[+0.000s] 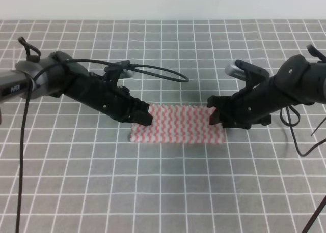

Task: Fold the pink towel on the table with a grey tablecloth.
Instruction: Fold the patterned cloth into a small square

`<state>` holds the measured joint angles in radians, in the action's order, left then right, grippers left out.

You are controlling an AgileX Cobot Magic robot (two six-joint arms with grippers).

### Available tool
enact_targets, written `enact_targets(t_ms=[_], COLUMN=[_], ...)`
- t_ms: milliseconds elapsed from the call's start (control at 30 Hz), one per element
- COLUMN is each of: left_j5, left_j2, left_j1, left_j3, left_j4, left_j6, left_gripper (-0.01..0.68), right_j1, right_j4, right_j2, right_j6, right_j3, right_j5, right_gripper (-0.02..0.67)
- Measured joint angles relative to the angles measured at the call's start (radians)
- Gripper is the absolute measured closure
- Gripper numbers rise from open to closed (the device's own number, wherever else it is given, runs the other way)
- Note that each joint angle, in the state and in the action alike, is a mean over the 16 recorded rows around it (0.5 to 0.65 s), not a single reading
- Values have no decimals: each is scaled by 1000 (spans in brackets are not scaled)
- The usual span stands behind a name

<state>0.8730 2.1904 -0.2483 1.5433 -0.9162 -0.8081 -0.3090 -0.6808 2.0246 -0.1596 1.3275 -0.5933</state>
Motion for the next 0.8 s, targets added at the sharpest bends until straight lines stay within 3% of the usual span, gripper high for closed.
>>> enact_targets(t_ms=[300, 800], left_j5=[5, 14], left_j2=[0, 0], left_j1=[0, 0], left_j3=[0, 1], left_j4=[1, -2], left_j6=[0, 0], left_gripper=[677, 677], right_j1=[0, -10], right_j4=[-18, -44], right_j2=[1, 3], right_j6=[1, -25], right_j3=[0, 44], right_j5=[-42, -60], right_gripper=[422, 643])
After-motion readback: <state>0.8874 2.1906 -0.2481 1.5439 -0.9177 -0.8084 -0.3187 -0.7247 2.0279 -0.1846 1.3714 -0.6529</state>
